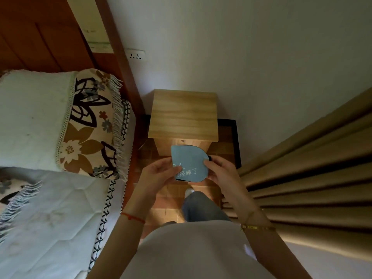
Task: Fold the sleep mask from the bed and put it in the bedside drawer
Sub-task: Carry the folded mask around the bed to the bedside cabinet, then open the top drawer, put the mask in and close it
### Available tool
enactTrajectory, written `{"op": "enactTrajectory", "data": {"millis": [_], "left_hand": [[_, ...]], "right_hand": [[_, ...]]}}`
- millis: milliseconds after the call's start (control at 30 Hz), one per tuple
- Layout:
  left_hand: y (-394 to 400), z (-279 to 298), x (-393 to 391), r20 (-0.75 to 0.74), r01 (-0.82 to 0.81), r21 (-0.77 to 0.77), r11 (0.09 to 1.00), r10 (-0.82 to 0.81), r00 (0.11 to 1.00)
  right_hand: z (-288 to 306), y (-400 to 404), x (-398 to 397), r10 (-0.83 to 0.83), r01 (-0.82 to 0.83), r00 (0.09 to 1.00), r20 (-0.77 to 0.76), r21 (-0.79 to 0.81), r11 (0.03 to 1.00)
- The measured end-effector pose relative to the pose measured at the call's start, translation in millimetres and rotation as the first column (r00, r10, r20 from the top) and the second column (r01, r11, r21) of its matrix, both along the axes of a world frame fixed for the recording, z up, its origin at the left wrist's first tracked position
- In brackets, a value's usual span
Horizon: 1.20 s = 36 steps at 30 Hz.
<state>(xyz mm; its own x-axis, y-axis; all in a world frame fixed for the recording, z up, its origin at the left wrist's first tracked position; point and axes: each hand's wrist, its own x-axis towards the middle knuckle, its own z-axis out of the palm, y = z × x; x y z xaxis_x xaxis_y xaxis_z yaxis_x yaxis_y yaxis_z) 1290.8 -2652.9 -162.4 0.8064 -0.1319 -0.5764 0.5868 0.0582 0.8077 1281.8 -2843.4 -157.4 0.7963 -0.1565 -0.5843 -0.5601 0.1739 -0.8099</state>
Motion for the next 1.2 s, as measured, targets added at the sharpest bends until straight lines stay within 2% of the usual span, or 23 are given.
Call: {"op": "enactTrajectory", "data": {"millis": [167, 333, 733, 933, 1200], "left_hand": [[-6.7, -45.3, 47.8, -0.011, -0.011, 0.031, 0.999, 0.012, 1.0], [-10.6, -113.7, 79.9, -0.009, 0.002, 0.043, 0.999, -0.001, 1.0], [-19.5, -330.5, 131.7, 0.008, -0.019, -0.009, 1.0, 0.019, 1.0], [-21.2, -428.3, 143.4, 0.016, -0.038, -0.02, 0.999, 0.039, 0.999], [-20.9, -506.6, 157.6, 0.045, -0.012, 0.004, 1.0, 0.012, 0.999]], "right_hand": [[-45.1, -5.3, 46.3, 0.016, -0.016, 1.0, -0.014, -0.02, 1.0], [-119.8, -10.6, 79.1, -0.004, 0.005, 1.0, -0.02, 0.039, 0.999], [-336.9, -17.0, 137.3, 0.004, -0.006, 0.998, 0.063, 0.041, 0.999], [-435.2, -19.1, 148.6, -0.01, 0.008, 0.999, 0.053, 0.037, 0.999], [-513.5, -27.5, 151.1, 0.026, -0.036, 0.994, 0.106, 0.094, 0.995]]}}
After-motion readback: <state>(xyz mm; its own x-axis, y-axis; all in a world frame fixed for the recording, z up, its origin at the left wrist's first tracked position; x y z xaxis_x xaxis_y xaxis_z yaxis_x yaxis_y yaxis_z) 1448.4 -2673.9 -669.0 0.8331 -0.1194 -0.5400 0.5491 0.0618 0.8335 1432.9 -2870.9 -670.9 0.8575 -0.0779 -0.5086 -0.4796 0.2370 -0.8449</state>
